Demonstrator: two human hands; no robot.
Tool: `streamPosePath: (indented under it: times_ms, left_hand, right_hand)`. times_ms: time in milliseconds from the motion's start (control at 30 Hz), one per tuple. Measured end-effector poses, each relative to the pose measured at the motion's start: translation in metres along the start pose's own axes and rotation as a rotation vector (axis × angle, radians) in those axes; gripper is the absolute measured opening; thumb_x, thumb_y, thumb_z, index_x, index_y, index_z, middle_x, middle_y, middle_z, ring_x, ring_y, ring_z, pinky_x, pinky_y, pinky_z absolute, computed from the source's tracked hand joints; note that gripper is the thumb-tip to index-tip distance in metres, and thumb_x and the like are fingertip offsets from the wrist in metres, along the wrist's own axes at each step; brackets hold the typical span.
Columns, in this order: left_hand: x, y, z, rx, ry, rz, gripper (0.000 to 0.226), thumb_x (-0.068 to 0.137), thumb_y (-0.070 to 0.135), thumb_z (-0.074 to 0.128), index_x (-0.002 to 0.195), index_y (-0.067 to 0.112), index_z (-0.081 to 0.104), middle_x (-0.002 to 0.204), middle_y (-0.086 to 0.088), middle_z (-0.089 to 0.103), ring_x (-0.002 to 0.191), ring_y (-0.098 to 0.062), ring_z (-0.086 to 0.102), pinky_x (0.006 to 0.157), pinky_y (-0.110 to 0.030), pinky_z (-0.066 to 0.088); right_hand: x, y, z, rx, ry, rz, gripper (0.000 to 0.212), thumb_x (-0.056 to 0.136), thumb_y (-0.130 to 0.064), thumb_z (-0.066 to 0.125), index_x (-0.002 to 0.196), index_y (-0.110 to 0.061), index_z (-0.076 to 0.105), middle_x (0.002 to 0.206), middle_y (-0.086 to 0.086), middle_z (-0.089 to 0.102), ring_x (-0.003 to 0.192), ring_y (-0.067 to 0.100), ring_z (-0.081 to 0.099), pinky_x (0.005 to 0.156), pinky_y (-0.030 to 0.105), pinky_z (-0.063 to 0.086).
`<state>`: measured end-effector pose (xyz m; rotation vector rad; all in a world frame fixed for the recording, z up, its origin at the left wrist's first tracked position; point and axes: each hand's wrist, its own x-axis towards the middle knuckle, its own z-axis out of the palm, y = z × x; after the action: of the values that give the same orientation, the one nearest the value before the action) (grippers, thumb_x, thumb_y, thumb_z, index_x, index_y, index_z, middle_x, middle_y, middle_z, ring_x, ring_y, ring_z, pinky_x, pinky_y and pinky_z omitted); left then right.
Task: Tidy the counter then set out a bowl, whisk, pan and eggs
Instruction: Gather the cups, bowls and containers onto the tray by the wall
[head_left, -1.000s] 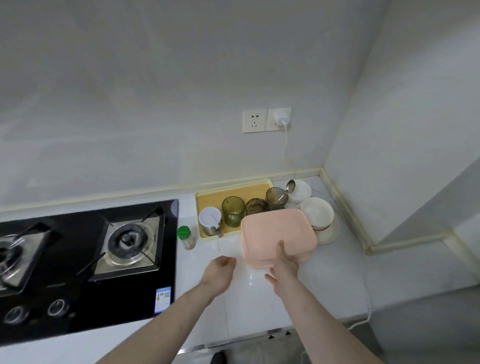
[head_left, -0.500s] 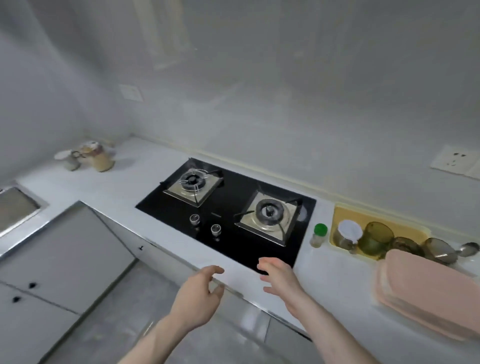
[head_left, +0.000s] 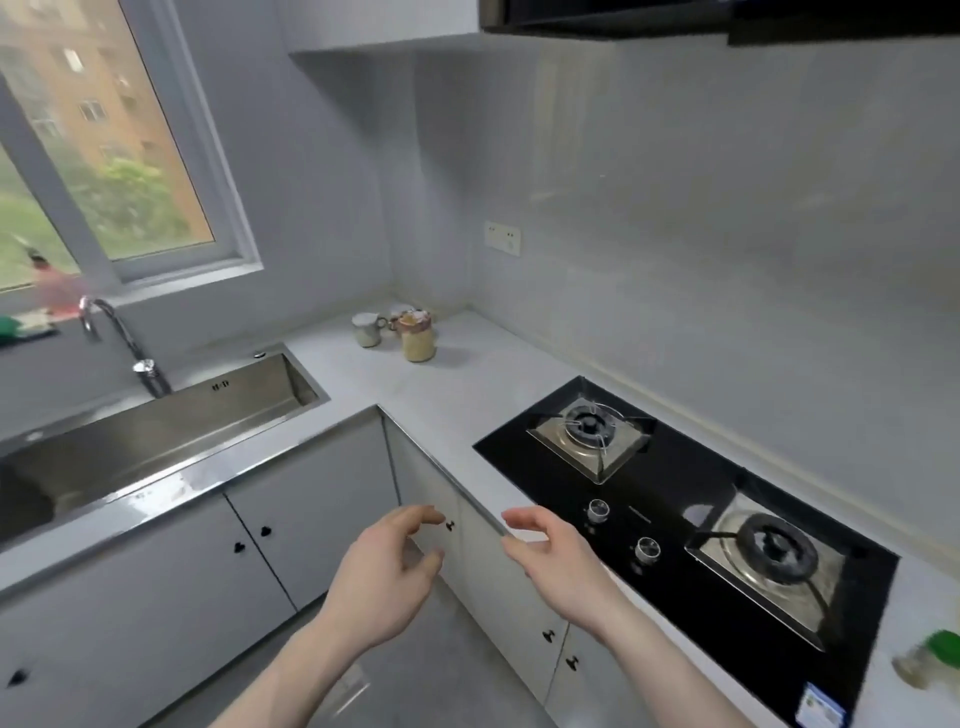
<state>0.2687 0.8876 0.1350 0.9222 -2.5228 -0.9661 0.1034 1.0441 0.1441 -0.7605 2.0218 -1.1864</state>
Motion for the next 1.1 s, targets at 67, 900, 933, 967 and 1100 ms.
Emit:
streamPosePath:
  times_ms: [67,900,933,967,1100]
  left_hand:
    - [0.008,-0.016,-0.021,0.0,0.028,-0.009,0.032,0.088,0.028,0.065,0.113,0.047,0.059,0.125,0.03,0.058,0.112,0.002,0.057,0.095,-0.022,0.047]
    - [0.314,-0.147,-0.133,-0.032,0.161,-0.118,0.03,0.088,0.029,0.069,0.114,0.041,0.064,0.125,0.032,0.057,0.115,0.004,0.056,0.098,-0.026,0.047]
    - [0.325,-0.154,-0.135,-0.03,0.15,-0.127,0.03,0.088,0.03,0.069,0.115,0.041,0.063,0.126,0.033,0.057,0.115,0.005,0.055,0.098,-0.027,0.047]
    - [0.335,-0.159,-0.136,-0.026,0.142,-0.134,0.03,0.088,0.031,0.068,0.115,0.042,0.063,0.126,0.033,0.056,0.115,0.005,0.055,0.099,-0.027,0.047]
    - [0.381,-0.183,-0.146,-0.044,0.133,-0.155,0.029,0.088,0.033,0.068,0.114,0.043,0.063,0.126,0.034,0.056,0.116,0.005,0.054,0.1,-0.027,0.046]
  right_hand:
    - [0.013,-0.018,0.016,-0.011,-0.018,-0.008,0.029,0.094,-0.036,0.064,0.122,-0.042,0.061,0.119,-0.019,0.067,0.111,-0.002,0.062,0.086,0.014,0.044]
    - [0.369,-0.125,0.06,-0.012,-0.087,-0.122,0.031,0.096,-0.034,0.064,0.126,-0.039,0.059,0.13,-0.027,0.057,0.112,-0.007,0.059,0.081,0.009,0.044]
    - [0.381,-0.128,0.061,-0.01,-0.09,-0.116,0.031,0.096,-0.034,0.064,0.126,-0.039,0.058,0.13,-0.027,0.057,0.112,-0.007,0.059,0.08,0.009,0.044]
    - [0.393,-0.13,0.062,-0.014,-0.092,-0.12,0.031,0.096,-0.034,0.064,0.126,-0.04,0.058,0.129,-0.028,0.057,0.112,-0.007,0.059,0.08,0.01,0.044]
    - [0.443,-0.142,0.066,-0.037,-0.087,-0.126,0.032,0.096,-0.033,0.064,0.127,-0.039,0.058,0.129,-0.027,0.056,0.112,-0.007,0.059,0.078,0.009,0.045]
